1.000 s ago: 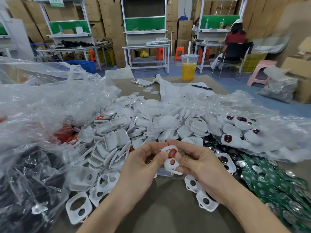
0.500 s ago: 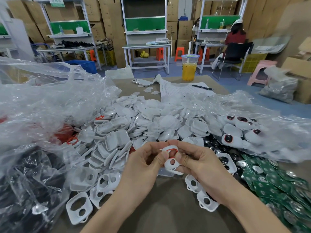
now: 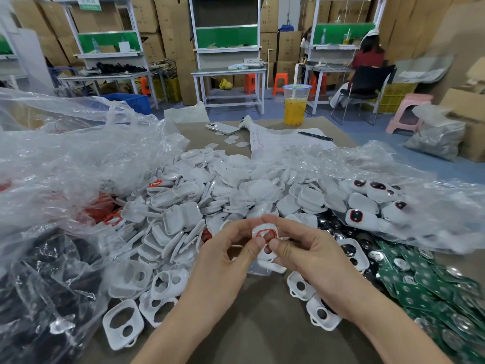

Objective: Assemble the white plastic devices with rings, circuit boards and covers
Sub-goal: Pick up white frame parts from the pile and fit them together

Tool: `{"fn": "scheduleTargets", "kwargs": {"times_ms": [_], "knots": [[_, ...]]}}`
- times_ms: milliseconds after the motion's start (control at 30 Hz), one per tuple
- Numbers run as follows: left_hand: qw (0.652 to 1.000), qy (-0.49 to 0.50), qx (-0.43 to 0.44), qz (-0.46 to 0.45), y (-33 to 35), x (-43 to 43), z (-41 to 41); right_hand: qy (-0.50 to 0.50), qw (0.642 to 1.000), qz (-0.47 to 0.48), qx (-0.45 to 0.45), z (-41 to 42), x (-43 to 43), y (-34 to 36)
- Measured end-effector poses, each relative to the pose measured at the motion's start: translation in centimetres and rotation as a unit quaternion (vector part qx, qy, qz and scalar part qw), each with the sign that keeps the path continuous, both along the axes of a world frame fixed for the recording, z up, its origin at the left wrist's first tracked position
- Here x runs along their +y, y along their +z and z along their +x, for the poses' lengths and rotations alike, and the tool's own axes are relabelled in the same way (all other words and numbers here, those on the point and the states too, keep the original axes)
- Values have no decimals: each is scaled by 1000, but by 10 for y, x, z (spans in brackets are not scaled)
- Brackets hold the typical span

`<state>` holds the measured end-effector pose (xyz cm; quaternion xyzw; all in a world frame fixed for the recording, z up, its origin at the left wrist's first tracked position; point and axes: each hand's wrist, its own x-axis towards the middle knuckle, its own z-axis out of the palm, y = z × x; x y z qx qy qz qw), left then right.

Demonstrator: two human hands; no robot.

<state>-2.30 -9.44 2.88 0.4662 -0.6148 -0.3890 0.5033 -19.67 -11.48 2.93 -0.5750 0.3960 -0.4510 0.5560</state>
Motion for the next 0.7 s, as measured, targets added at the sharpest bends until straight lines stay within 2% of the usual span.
{"fn": "scheduleTargets", "kwargs": {"times_ms": [233,533,700], "knots": [[1000,-6,13,6,-1,-1,-1,-8,999,-15,34,-2,-2,0],[998,-17,53,28,4,0,-1,-9,1000,-6,11,-1,0,1],[999,-4,37,30,4,0,-1,-6,1000,-6,12,-1,1,1]]}}
